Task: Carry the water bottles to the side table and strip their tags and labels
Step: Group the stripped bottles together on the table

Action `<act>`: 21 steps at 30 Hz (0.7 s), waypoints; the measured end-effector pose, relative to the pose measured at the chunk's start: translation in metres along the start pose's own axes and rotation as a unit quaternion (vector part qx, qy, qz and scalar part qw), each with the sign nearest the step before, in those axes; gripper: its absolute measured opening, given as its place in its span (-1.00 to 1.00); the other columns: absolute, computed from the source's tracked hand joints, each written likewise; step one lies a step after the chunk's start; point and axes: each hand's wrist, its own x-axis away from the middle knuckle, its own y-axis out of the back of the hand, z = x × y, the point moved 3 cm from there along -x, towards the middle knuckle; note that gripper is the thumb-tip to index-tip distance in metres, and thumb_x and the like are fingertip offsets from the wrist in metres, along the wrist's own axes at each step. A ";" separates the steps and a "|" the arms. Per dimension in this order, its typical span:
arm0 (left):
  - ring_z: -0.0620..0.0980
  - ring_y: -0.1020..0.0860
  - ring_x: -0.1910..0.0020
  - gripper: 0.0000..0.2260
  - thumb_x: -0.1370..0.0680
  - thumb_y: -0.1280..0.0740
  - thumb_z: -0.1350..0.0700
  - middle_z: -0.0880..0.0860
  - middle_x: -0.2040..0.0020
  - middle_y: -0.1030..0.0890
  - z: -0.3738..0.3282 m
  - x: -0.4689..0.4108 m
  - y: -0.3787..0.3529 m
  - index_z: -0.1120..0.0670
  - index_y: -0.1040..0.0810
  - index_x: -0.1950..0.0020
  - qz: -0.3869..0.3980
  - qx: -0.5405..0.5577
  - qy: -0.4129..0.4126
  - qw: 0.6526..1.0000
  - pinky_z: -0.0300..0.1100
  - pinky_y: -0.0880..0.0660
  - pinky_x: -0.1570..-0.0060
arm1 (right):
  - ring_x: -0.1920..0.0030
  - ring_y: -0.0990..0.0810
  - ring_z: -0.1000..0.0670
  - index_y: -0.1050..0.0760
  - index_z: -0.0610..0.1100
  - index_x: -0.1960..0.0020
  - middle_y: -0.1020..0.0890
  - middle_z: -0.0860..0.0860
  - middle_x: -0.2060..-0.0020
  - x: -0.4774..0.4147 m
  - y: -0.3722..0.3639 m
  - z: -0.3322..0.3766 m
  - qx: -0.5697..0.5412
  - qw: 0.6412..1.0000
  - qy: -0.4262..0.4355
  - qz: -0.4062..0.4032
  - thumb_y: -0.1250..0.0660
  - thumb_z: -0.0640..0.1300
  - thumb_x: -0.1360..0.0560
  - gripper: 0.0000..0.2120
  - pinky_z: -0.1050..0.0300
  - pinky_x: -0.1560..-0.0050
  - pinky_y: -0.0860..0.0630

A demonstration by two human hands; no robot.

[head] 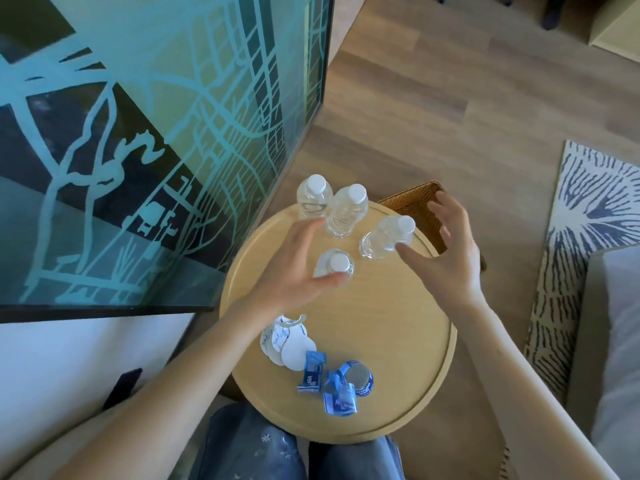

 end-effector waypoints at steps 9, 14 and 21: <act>-0.23 -0.34 -0.23 -0.18 -0.31 -0.63 0.09 -0.11 -0.34 -0.31 0.041 0.003 -0.070 0.01 -0.29 -0.47 -0.074 0.005 0.089 0.993 -0.60 -0.22 -0.06 | -0.37 -0.43 0.06 -0.32 0.06 -0.50 -0.48 0.10 -0.38 -0.019 -0.038 -0.059 0.006 0.993 -0.066 0.094 -0.66 -0.08 -0.32 -0.15 0.00 -0.39 -0.40; -0.07 -0.52 -0.18 -0.37 -0.30 -0.62 0.14 -0.06 -0.22 -0.54 0.047 -0.004 -0.077 0.04 -0.43 -0.29 -0.141 -0.022 0.062 0.988 -0.36 -0.37 -0.04 | -0.22 -0.52 0.03 -0.44 0.01 -0.38 -0.58 0.09 -0.19 -0.028 -0.046 -0.070 -0.034 0.996 -0.050 0.072 -0.62 -0.21 -0.34 -0.32 0.12 -0.18 -0.53; -0.26 -0.56 0.02 -0.44 -0.27 -0.63 0.13 -0.19 -0.01 -0.60 0.031 -0.015 -0.081 -0.02 -0.48 -0.20 -0.134 -0.027 0.063 0.989 -0.55 -0.36 0.08 | -0.02 -0.55 0.27 -0.55 0.00 -0.29 -0.65 0.13 -0.07 -0.024 -0.022 -0.084 -0.057 0.997 -0.049 0.026 -0.64 -0.15 -0.30 -0.40 0.58 0.09 -0.38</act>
